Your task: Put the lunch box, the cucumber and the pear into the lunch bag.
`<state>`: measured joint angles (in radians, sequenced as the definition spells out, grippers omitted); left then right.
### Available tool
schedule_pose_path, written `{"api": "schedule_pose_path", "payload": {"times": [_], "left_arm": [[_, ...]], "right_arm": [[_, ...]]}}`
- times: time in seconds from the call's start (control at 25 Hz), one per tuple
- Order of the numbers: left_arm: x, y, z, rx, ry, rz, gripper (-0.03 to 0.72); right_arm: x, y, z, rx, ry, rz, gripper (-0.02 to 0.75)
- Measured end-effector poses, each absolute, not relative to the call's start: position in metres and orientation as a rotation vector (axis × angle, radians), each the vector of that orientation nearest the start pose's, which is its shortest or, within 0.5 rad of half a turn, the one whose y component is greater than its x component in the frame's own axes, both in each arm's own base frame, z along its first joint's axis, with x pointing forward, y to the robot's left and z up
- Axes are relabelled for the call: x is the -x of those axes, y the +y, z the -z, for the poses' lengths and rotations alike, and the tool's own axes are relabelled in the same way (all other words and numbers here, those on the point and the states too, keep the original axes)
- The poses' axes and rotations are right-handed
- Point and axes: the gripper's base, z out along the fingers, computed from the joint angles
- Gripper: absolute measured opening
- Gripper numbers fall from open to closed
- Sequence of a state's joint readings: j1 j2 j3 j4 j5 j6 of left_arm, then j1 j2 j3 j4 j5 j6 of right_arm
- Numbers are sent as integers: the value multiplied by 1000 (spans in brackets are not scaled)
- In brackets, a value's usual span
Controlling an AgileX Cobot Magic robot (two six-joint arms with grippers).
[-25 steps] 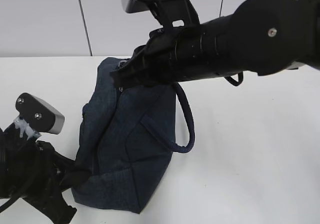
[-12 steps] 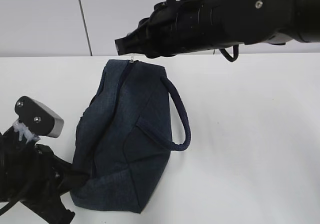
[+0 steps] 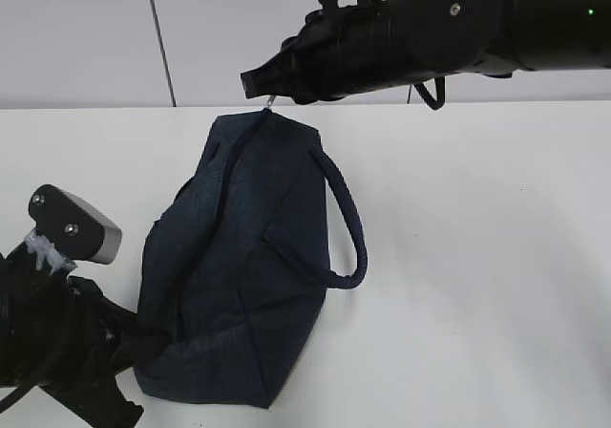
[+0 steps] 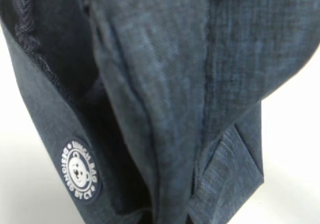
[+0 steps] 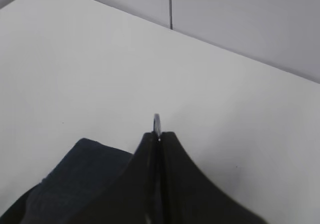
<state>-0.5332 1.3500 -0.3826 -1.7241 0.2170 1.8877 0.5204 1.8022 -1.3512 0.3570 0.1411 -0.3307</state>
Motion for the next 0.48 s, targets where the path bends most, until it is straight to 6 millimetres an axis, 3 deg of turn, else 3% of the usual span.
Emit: {"api": "schedule_pose_path", "payload": {"times": [0.24, 0.48], "left_arm": [[-172, -124, -161, -922, 2256, 431, 11], [-172, -125, -161, -925, 2254, 430, 11]], "right_arm": [[-392, 208, -265, 471, 2129, -434, 0], [-410, 215, -257, 431, 2166, -488, 0]]}}
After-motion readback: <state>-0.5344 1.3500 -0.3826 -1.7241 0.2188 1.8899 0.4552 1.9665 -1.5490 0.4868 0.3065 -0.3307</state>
